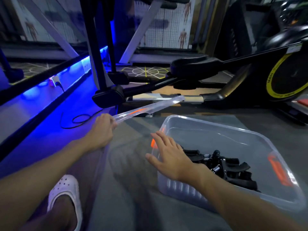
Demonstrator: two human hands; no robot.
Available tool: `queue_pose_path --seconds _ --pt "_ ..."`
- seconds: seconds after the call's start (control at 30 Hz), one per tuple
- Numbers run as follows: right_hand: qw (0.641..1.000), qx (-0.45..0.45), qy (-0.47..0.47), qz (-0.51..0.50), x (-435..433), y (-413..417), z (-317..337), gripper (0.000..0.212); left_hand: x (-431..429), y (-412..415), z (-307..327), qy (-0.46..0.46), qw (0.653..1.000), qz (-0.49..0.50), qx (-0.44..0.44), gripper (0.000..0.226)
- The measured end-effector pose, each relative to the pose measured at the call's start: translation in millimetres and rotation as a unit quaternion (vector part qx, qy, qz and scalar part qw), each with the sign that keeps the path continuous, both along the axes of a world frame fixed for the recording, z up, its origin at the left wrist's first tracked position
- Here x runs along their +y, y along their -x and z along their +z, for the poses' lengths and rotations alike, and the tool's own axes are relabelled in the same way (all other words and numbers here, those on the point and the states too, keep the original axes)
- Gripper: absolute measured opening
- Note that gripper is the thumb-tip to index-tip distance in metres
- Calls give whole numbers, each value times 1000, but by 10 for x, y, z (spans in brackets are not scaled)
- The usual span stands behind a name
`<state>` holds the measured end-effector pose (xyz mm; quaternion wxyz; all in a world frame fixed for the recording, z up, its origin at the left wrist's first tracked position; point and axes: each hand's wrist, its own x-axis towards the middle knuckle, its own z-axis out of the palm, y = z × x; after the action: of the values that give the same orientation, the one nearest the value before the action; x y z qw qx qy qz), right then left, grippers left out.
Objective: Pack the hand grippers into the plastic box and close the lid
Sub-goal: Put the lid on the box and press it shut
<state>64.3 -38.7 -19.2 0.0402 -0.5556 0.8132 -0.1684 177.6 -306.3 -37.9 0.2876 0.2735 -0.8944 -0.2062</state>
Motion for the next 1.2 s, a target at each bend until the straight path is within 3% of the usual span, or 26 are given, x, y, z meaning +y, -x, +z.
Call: queue_pose_path --seconds 0.13,0.27,0.37,0.47,0.6,0.83,1.0,1.2 --pt "991 79 106 -15 360 140 413 65 442 -103 352 49 996 -69 40 16" --pt "964 145 167 -144 846 528 771 60 897 -91 387 105 985 -133 39 24" --pt "954 113 97 -259 1269 787 799 52 1202 -7 374 145 969 -197 27 30" --pt "946 76 30 -315 1667 899 670 51 1447 114 314 174 948 -267 10 20" --pt "931 24 -14 -364 1953 940 498 50 1486 226 124 138 940 -307 -56 13" --pt "918 18 -79 -389 2196 1071 191 42 1591 364 242 162 931 -302 -128 28" --pt "932 4 -43 -360 2279 1179 68 50 1796 585 301 162 945 -230 -169 52" --pt "939 13 -23 -343 2292 1236 7 53 1909 722 258 220 918 -188 -269 68"
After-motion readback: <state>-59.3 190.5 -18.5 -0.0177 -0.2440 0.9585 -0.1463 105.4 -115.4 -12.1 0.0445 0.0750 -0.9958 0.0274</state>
